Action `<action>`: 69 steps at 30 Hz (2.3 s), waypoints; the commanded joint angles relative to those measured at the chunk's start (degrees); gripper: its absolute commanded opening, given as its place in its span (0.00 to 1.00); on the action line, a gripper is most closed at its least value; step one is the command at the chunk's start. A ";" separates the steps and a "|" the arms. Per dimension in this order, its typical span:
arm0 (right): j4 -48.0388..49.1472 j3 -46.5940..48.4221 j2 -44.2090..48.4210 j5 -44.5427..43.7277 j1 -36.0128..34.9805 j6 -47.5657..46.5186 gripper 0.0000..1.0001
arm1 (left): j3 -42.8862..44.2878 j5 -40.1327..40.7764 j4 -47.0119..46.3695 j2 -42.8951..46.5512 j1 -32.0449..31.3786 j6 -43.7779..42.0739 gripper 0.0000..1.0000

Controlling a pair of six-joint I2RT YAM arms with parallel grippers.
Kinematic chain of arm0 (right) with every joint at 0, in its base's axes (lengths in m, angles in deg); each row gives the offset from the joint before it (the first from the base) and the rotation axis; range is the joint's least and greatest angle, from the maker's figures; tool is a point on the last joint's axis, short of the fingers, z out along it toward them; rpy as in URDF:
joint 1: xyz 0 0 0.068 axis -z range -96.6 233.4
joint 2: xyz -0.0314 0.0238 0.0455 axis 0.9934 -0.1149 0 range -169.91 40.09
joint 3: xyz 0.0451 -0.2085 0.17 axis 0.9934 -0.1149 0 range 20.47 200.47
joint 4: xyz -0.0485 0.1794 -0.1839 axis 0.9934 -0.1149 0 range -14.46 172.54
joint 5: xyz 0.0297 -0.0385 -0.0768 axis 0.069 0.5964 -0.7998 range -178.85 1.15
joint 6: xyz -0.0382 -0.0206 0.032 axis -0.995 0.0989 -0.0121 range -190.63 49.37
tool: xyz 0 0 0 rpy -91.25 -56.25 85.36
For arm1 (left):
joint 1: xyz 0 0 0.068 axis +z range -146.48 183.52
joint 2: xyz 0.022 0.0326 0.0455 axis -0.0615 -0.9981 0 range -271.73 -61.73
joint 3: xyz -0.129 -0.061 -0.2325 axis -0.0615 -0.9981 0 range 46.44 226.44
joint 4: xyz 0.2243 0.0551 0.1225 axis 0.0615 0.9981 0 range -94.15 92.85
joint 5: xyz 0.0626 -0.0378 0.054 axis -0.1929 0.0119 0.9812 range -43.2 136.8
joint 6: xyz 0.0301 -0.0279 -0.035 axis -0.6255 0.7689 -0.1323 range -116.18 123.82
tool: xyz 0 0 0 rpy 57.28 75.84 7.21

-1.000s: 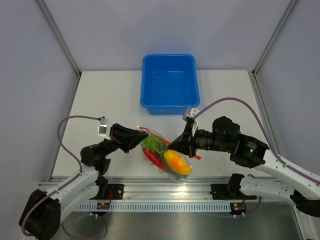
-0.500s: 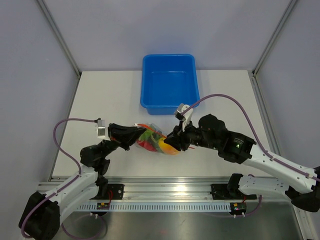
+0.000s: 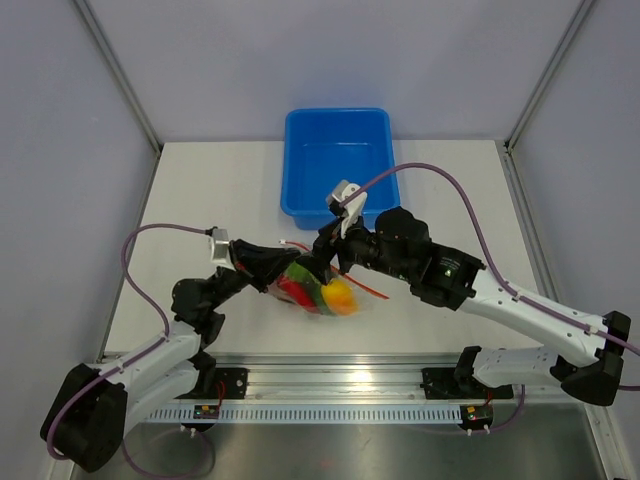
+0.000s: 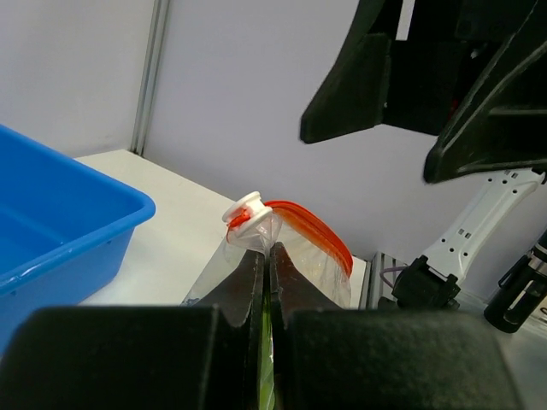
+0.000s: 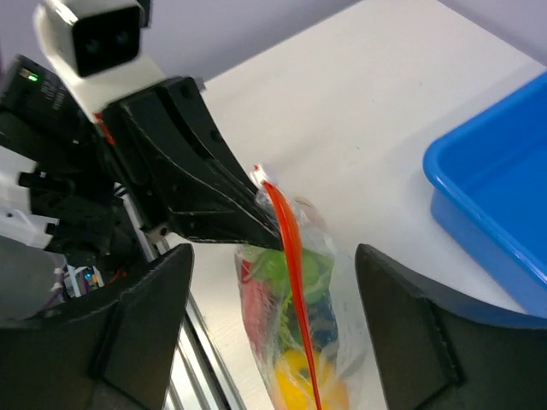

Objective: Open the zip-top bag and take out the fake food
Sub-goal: Unzip the zipper food storage bag at the center of the board.

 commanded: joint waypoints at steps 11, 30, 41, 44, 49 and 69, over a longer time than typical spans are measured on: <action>10.64 -11.57 8.32 -5.54 0.30 -7.08 0.89 | 6.04 -6.11 -9.48 -7.56 -0.49 2.66 0.00; 13.54 -11.57 3.92 -7.65 0.22 -6.49 0.50 | 9.91 -5.32 3.08 -5.63 -5.50 -4.63 0.00; 14.68 -12.18 4.97 -7.21 0.22 -6.49 0.18 | 12.02 -2.16 12.31 -3.18 -9.63 -11.22 0.00; 16.08 -13.32 5.85 -7.56 0.22 -6.22 0.01 | 12.20 -1.63 13.19 -2.74 -9.63 -11.22 0.00; 19.77 -16.92 9.27 -8.00 0.22 -6.05 0.00 | 11.93 -0.84 13.54 -2.38 -9.63 -10.87 0.00; 23.38 -20.97 13.59 -6.78 0.22 -6.49 0.48 | 12.73 -1.89 14.42 -2.91 -9.63 -10.96 0.00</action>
